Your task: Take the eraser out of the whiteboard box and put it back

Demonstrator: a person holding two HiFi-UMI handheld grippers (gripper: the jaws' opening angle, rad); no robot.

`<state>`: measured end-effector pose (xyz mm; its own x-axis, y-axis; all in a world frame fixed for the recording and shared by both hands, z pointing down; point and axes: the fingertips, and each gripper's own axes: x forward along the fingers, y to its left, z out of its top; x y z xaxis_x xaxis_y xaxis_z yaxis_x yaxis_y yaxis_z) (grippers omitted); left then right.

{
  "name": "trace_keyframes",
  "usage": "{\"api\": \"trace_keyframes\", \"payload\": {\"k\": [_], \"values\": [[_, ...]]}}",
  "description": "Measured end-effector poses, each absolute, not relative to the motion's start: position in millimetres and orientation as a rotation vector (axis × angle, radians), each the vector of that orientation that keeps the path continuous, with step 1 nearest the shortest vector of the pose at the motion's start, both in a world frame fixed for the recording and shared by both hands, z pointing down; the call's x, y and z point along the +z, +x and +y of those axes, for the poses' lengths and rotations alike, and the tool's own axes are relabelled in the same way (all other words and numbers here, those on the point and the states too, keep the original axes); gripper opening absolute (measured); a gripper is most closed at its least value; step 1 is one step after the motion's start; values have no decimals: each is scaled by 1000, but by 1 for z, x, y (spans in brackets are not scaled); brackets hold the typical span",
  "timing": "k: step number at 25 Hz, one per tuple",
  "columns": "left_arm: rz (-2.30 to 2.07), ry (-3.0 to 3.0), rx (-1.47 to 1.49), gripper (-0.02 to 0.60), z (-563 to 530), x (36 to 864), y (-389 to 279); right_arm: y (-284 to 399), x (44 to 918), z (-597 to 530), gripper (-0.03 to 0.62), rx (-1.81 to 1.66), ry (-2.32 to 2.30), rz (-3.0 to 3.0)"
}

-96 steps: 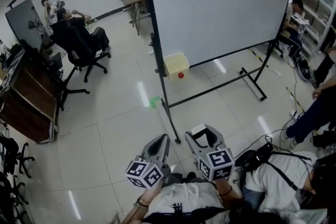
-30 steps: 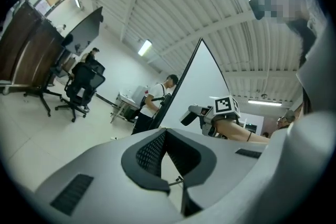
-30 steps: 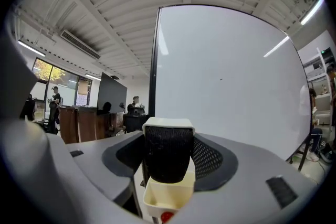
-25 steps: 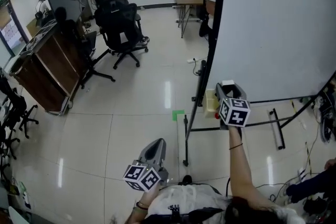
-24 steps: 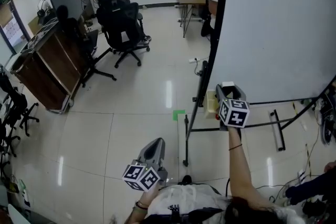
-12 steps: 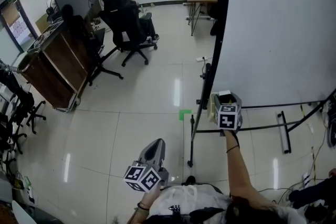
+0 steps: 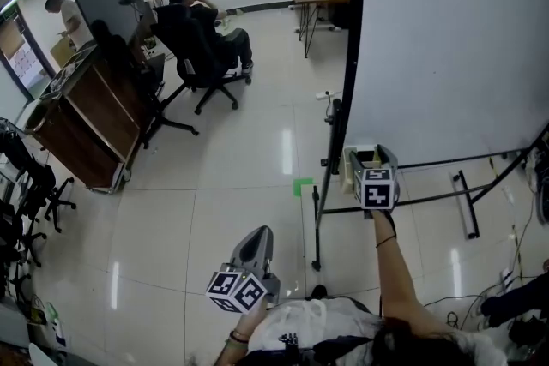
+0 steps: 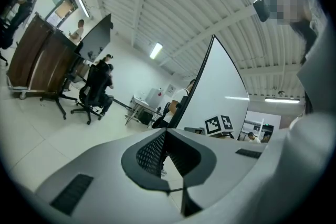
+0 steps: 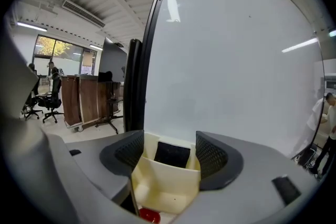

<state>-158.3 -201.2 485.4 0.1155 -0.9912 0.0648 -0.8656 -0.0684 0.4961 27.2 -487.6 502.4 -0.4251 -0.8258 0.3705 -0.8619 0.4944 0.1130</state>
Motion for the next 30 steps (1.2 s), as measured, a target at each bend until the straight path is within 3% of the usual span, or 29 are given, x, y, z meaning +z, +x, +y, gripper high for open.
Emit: {"api": "trace_keyframes", "payload": {"k": [6,11,17,30], "values": [[-1755,2021,-413,-14,-190,483,-159,44,459,-444,293,123,1540,-2487],[-1660,2089,-389,-14,-180,480,-150,56,421,-381,124,168,1670,-2575],[-1522,2181,-329,-14,-151,486,-132,66,417,-302,10,194,1748,-2564],[-1284,2328,-271,-14,-84,491,-89,61,458,-128,5,401,1767,-2517]]}}
